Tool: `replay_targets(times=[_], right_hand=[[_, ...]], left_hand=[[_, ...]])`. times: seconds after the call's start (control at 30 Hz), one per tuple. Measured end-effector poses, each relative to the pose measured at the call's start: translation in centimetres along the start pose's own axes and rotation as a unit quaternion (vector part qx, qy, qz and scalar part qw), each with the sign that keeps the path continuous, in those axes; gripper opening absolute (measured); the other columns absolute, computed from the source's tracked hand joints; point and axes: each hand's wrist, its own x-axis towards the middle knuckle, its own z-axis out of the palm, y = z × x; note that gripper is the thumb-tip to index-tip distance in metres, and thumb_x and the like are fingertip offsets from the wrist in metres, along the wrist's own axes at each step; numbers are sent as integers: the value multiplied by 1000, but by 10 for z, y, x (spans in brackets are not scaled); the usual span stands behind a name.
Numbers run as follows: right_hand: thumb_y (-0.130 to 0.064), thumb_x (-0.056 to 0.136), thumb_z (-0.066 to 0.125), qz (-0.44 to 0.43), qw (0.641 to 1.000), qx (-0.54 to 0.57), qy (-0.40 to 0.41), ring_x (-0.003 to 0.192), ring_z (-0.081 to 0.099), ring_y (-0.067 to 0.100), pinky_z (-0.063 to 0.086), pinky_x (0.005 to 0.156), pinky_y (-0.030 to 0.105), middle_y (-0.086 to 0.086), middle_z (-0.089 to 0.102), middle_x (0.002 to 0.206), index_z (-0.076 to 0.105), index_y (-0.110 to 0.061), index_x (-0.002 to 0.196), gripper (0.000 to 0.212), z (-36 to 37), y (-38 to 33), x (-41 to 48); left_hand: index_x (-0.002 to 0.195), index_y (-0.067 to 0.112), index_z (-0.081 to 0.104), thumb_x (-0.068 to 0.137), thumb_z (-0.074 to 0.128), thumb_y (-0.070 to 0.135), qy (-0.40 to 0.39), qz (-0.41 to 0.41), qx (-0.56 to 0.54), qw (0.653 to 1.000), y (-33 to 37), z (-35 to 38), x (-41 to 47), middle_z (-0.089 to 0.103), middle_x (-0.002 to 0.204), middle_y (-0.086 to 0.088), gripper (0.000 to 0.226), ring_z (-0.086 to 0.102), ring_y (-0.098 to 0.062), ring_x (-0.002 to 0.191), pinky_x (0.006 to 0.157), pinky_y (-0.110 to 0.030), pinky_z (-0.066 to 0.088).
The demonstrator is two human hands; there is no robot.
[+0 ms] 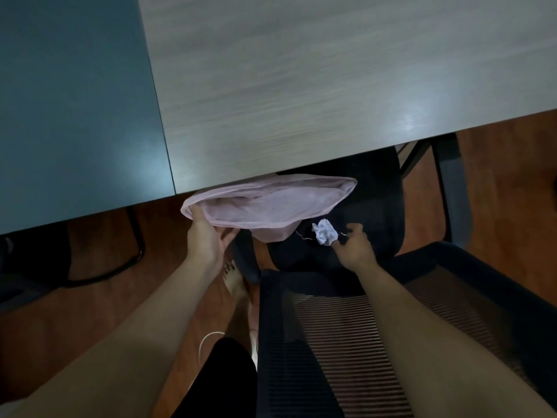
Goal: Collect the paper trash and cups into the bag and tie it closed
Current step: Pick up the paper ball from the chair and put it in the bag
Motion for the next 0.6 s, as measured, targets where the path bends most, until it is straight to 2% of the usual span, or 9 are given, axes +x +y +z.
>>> replay_targets(times=[0.1, 0.33, 0.47, 0.6], right_hand=[[-24, 101, 79, -13, 998, -53, -29, 137, 58, 42, 45, 97, 35, 26, 45, 158, 40, -8, 163, 75, 8, -1, 12], [-30, 96, 84, 22, 995, -97, -27, 141, 52, 48, 52, 111, 53, 26, 39, 157, 38, -3, 158, 82, 36, -5, 44], [-36, 95, 86, 45, 991, -127, -13, 144, 49, 47, 52, 113, 54, 26, 39, 158, 35, -3, 159, 88, 49, -6, 59], [-42, 95, 82, 42, 984, -172, -7, 143, 48, 45, 52, 112, 57, 25, 42, 154, 41, -5, 154, 80, 55, -4, 71]], left_hand=[[154, 24, 55, 114, 31, 63, -24, 4, 21, 999, -4, 0, 6, 75, 140, -3, 61, 72, -25, 128, 109, -51, 59], [143, 29, 59, 113, 31, 64, -24, -3, 15, 1000, -11, 3, 19, 76, 138, -4, 54, 72, -23, 126, 108, -51, 59], [149, 24, 59, 112, 31, 65, -29, -3, 13, 999, -12, 5, 26, 77, 137, -5, 61, 73, -23, 125, 106, -50, 60], [153, 23, 58, 112, 33, 66, -39, 0, 18, 999, -12, 5, 30, 77, 137, -4, 64, 73, -23, 127, 104, -49, 61]])
